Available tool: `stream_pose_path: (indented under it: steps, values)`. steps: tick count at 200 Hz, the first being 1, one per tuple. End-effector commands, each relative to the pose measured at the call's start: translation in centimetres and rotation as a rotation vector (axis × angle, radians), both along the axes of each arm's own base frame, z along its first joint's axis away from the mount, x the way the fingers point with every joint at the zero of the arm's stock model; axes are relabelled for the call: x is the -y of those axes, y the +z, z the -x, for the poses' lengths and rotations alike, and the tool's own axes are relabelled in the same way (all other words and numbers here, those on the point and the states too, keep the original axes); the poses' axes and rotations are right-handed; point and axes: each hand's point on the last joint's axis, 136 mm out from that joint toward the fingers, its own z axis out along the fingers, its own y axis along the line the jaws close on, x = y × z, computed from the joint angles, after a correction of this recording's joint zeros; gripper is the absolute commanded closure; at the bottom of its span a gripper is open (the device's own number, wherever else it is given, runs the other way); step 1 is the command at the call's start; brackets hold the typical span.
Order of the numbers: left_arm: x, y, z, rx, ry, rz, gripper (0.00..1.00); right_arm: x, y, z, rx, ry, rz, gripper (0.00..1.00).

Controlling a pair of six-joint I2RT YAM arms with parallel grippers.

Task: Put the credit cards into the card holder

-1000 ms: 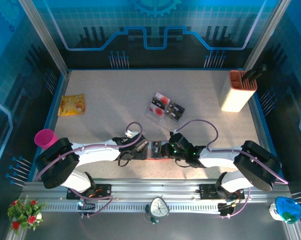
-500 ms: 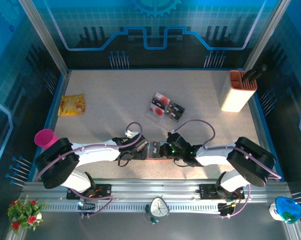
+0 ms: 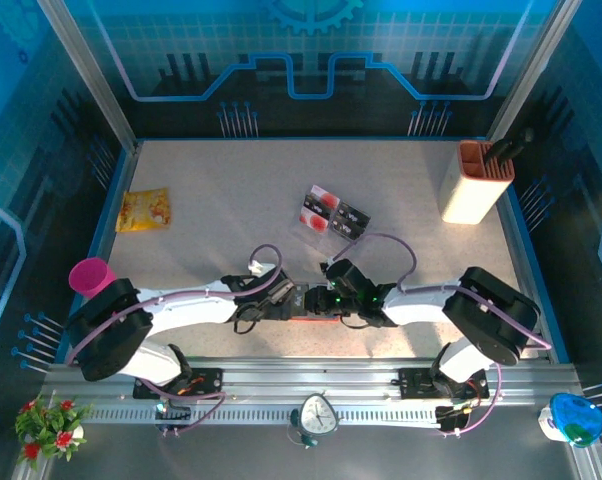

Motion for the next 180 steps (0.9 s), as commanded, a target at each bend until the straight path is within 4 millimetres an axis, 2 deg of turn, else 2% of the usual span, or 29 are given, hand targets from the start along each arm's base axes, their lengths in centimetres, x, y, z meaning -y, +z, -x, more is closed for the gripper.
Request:
stream_pose_path:
  steps: [1, 26, 59, 115, 180]
  values:
    - [-1.9, 0.6, 0.4, 0.004, 0.064, -0.015, 0.01, 0.5, 1.7, 0.1, 0.042, 0.050, 0.029, 0.76]
    - [-2.9, 0.6, 0.2, 0.004, 0.110, 0.002, 0.01, 0.6, 2.3, -0.1, 0.073, 0.086, 0.078, 0.79]
    - [-3.7, 0.3, 0.1, -0.002, 0.122, -0.016, 0.01, -0.2, 2.4, -0.3, 0.084, 0.134, 0.105, 0.86]
    - [-3.8, -1.2, 0.1, -0.039, 0.102, -0.061, 0.01, -0.7, 0.7, -0.3, 0.071, 0.154, 0.164, 0.95]
    - [-3.5, -2.3, 0.2, -0.070, 0.085, -0.082, 0.01, -1.6, -1.1, -0.3, 0.042, 0.189, 0.212, 0.98]
